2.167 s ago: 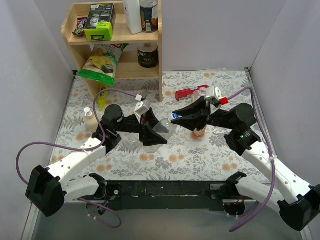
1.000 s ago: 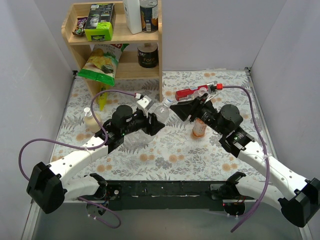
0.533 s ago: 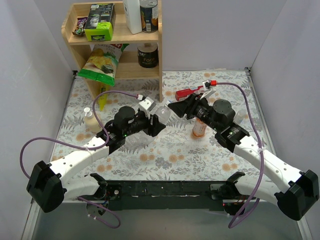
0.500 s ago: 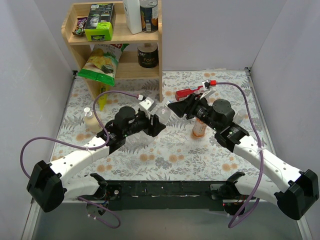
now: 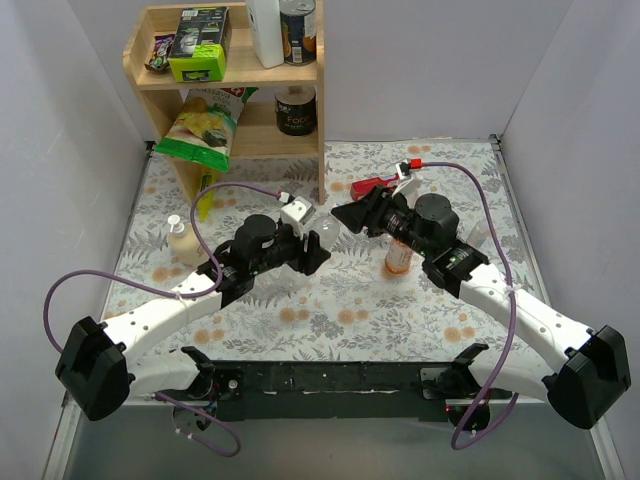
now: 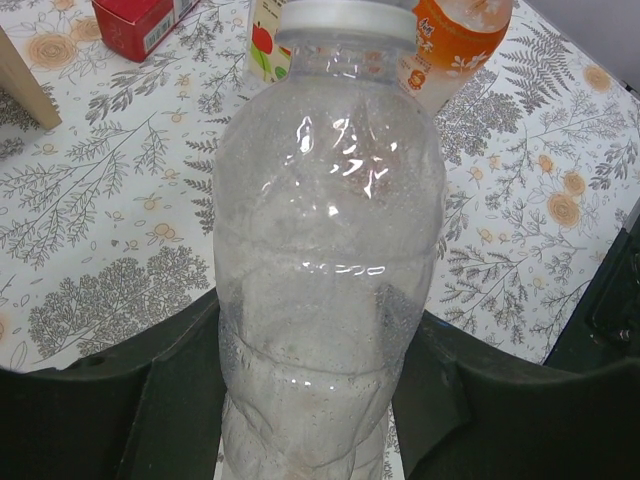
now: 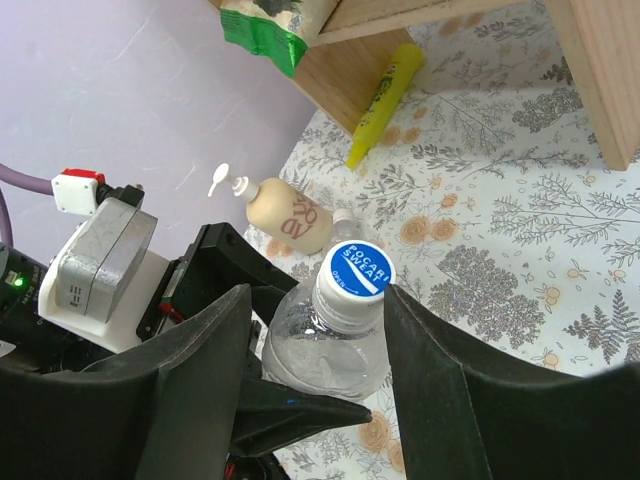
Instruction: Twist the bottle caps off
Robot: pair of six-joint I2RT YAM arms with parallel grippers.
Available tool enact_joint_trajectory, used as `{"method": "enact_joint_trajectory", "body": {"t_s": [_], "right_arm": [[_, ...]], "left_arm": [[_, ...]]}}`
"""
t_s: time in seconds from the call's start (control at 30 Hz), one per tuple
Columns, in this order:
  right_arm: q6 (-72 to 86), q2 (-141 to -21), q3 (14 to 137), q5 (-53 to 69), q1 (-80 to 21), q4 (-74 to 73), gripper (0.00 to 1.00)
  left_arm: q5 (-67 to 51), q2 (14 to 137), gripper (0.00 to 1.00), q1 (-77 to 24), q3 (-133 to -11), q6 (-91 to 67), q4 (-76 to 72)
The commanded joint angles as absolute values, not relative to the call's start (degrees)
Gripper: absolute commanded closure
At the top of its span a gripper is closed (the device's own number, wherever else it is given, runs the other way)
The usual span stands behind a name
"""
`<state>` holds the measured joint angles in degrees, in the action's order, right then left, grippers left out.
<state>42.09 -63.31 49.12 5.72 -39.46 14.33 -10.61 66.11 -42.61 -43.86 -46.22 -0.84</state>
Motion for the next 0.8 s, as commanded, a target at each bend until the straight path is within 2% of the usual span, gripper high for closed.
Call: {"method": "enact_joint_trajectory", "body": {"t_s": [0.0,0.47,0.57,0.67,0.7,0.77], "right_arm": [[43.0,-64.2,51.8,7.2,-40.0,16.8,0.38],[43.3,-66.8,51.6,8.1,-40.0,18.5,0.39],[43.1,-67.0,51.5,8.3,-40.0,18.9,0.46],[42.6,-66.5,50.7,8.3,-40.0,19.5,0.62],[42.3,-66.4,50.5,7.9,-39.8,19.6,0.72],[40.5,-65.5,50.3,8.1,-39.5,19.7,0.78]], "left_arm": [[-12.0,66.1,0.71,-44.6,-46.1,-44.5,-1.7],[-11.3,66.9,0.71,-46.0,-46.1,-44.3,-1.5],[-11.5,67.0,0.71,-46.1,-46.1,-44.3,-1.4],[-12.6,66.5,0.71,-46.1,-46.1,-45.0,-1.6],[-12.8,66.5,0.71,-46.0,-46.1,-45.1,-1.6],[-14.8,66.1,0.71,-45.9,-46.1,-45.4,-1.8]]}}
